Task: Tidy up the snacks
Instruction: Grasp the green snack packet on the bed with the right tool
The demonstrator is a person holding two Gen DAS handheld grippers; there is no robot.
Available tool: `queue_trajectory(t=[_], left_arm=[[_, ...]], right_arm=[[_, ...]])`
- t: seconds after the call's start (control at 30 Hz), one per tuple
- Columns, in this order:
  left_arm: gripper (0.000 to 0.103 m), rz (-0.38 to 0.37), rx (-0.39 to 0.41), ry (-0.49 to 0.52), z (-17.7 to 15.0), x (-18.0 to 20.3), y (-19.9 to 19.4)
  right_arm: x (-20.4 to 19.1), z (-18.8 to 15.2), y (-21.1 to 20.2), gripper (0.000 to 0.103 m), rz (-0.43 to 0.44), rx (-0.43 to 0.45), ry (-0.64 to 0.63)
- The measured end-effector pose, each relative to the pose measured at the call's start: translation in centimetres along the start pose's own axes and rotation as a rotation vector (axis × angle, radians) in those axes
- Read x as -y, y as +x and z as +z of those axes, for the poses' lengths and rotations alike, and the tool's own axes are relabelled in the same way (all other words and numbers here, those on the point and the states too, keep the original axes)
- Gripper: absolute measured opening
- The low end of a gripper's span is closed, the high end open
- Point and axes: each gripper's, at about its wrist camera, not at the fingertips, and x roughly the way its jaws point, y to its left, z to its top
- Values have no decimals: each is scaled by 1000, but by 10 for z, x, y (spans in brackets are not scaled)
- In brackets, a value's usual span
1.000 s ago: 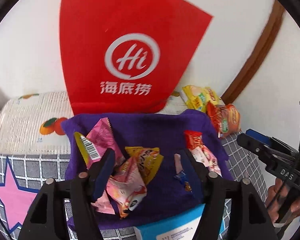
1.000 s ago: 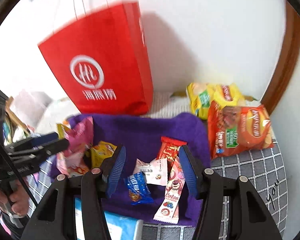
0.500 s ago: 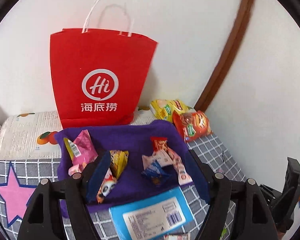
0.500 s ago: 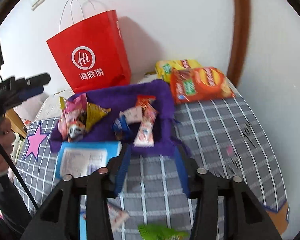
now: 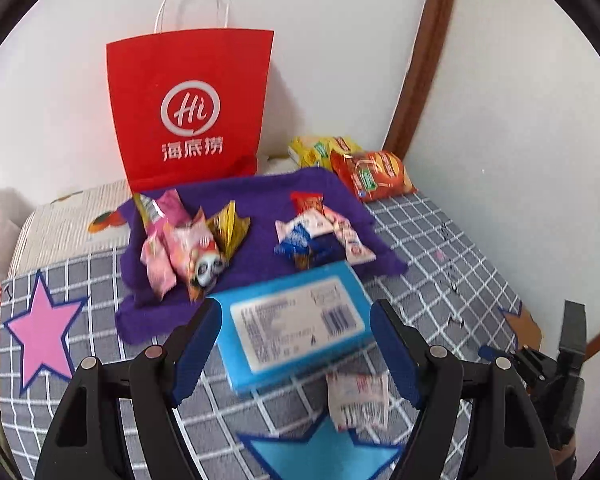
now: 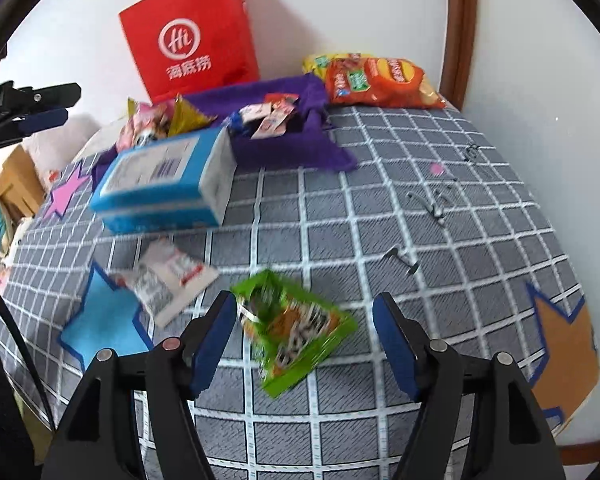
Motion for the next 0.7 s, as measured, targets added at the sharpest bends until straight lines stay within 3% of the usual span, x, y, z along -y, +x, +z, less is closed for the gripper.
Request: queue_trajectory(t=[0.3, 0.5, 0.7], left_arm=[[75, -3, -68, -4, -41, 3, 8], [75, -12, -116, 5, -53, 12, 24], [75, -12, -184, 41, -67, 31, 55]], right_arm=[[-2, -5, 42, 73, -40, -4, -49], [-1, -1, 46, 57, -69, 57, -91], [23, 4, 49, 56, -130, 74, -62]])
